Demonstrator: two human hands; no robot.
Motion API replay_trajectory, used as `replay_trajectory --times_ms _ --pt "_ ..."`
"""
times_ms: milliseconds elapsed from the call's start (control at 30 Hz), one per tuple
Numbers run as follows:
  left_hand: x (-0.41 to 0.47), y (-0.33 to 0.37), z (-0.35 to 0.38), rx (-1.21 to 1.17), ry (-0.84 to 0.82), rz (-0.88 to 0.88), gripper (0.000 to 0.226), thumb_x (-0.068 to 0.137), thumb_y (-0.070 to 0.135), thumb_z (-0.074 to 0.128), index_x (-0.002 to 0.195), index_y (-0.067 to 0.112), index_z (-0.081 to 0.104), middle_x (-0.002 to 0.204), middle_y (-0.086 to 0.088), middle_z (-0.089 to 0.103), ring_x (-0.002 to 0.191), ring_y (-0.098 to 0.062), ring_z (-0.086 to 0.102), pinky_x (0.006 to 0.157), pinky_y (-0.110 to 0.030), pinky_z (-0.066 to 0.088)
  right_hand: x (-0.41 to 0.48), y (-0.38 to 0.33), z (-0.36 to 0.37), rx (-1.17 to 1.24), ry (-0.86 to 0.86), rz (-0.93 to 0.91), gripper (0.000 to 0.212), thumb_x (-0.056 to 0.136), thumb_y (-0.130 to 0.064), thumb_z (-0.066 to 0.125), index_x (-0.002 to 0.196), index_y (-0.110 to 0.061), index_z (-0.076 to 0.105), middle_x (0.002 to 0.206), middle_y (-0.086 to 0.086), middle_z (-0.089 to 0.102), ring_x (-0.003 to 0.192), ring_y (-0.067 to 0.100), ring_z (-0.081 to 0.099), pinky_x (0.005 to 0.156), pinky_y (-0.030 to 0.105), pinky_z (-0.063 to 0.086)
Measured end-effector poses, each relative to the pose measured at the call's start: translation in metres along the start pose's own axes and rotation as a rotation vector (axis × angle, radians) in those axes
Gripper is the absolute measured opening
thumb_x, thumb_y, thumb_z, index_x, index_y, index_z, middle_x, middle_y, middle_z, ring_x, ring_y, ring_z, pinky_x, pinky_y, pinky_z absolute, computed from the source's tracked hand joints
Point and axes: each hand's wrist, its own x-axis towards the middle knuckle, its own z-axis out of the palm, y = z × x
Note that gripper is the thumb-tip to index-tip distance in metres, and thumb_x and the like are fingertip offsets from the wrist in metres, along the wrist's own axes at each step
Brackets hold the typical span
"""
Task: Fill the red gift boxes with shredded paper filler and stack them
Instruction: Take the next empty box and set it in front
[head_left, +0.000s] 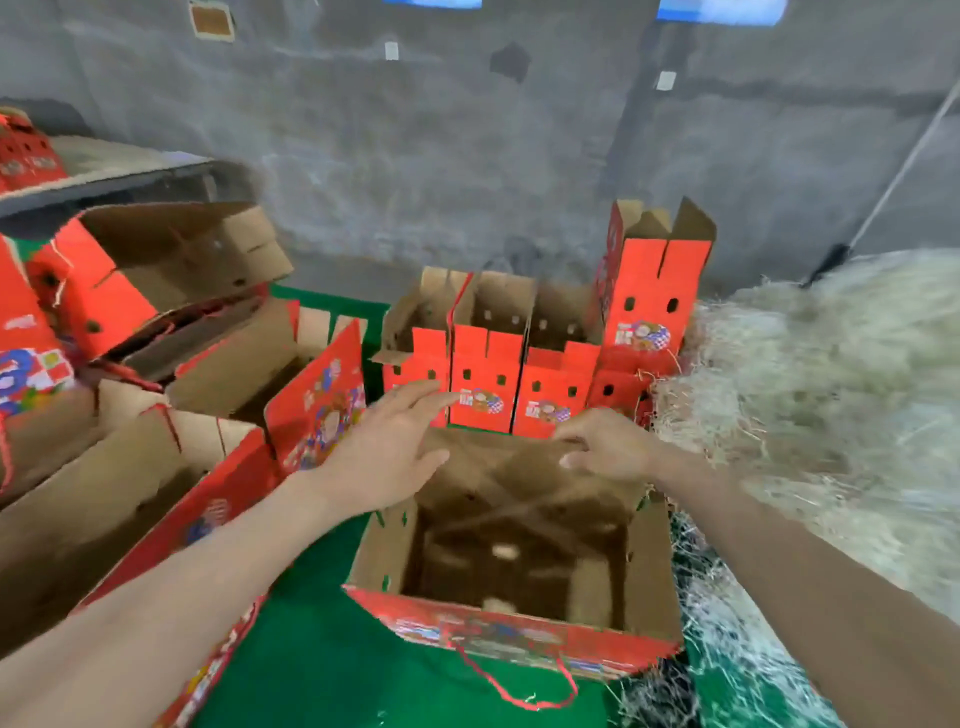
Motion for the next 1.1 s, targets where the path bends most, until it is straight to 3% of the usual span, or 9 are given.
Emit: replay_trajectory --times_ms 167,267,333,433,500,600,667,967,1100 --pt "0.007 0.014 0.070 0.122 -0.300 -0.051 0.074 0.088 0.035 0.057 0.149 0.021 0.016 0.155 -0.002 0.014 0.143 -0.019 0.012 0.114 -0.040 0.011 -0.032 0.031 0.057 -0.054 -0.093 0.263 0.058 0.088 -0.028 0.056 0.141 -0.021 0.032 0.131 0.009 0.052 0.120 0.028 0.047 0.099 0.038 0.037" --pt "0.010 0.021 0.092 0.105 -0.314 -0.078 0.083 0.086 0.032 0.062 0.149 0.021 0.011 0.157 -0.003 0.006 0.144 -0.023 0.004 0.115 -0.048 0.008 -0.066 0.035 0.060 -0.053 0.179 0.319 0.055 0.090 -0.034 0.053 0.140 -0.018 0.034 0.139 0.009 0.042 0.128 0.026 0.039 0.107 0.039 0.029" --pt "0.017 0.024 0.100 0.111 -0.285 -0.083 0.086 0.084 0.031 0.064 0.149 0.021 0.009 0.157 -0.002 0.001 0.144 -0.024 -0.003 0.115 -0.050 0.004 -0.093 0.026 0.064 0.096 0.286 0.180 0.042 0.093 -0.045 0.046 0.120 -0.014 0.056 0.121 0.005 0.058 0.110 0.023 0.055 0.092 0.032 0.041" --pt "0.036 0.030 0.111 0.151 -0.304 -0.063 0.085 0.086 0.031 0.062 0.150 0.021 0.008 0.157 -0.001 0.000 0.144 -0.022 -0.006 0.113 -0.053 -0.001 -0.128 0.004 0.077 0.233 -0.107 0.035 0.056 0.090 -0.058 0.037 0.101 -0.011 0.066 0.098 0.001 0.068 0.082 0.016 0.063 0.070 0.025 0.046" --pt "0.050 0.038 0.118 0.206 -0.365 -0.046 0.076 0.089 0.034 0.057 0.149 0.021 0.012 0.156 -0.003 0.013 0.144 -0.022 0.004 0.112 -0.056 -0.003 -0.138 0.004 0.088 0.163 -0.227 0.006 0.037 0.094 -0.037 0.049 0.089 -0.004 0.064 0.087 0.008 0.068 0.069 0.016 0.056 0.060 0.023 0.037" --pt "0.061 0.054 0.127 0.248 -0.376 0.003 0.048 0.092 0.040 0.052 0.135 0.020 0.044 0.131 -0.005 0.051 0.123 -0.024 0.045 0.109 -0.053 0.021 -0.151 0.010 0.089 0.158 -0.210 0.048 0.030 0.093 -0.020 0.051 0.076 0.002 0.060 0.076 0.014 0.064 0.063 0.016 0.048 0.057 0.026 0.032" --pt "0.058 0.062 0.131 0.199 -0.387 0.038 0.035 0.090 0.044 0.053 0.113 0.018 0.061 0.109 -0.003 0.063 0.098 -0.021 0.058 0.085 -0.038 0.046 -0.165 0.014 0.091 0.204 -0.235 0.058 0.027 0.091 -0.018 0.053 0.075 0.003 0.062 0.072 0.013 0.063 0.061 0.016 0.047 0.054 0.025 0.030" --pt "0.036 0.100 0.132 0.253 -0.543 0.080 0.030 0.094 0.045 0.047 0.082 0.020 0.059 0.069 0.009 0.053 0.064 -0.010 0.050 0.057 -0.027 0.039 -0.198 0.036 0.090 0.480 -0.299 0.026 0.022 0.086 -0.024 0.063 0.098 -0.007 0.072 0.097 0.003 0.071 0.082 0.008 0.062 0.071 0.012 0.046" --pt "0.035 0.115 0.127 0.246 -0.621 0.026 0.042 0.092 0.044 0.051 0.127 0.022 0.052 0.122 -0.001 0.058 0.113 -0.021 0.054 0.092 -0.034 0.045 -0.204 0.043 0.087 0.615 -0.296 0.013 0.025 0.088 -0.028 0.062 0.102 -0.009 0.071 0.103 0.000 0.070 0.088 0.006 0.063 0.076 0.013 0.048"
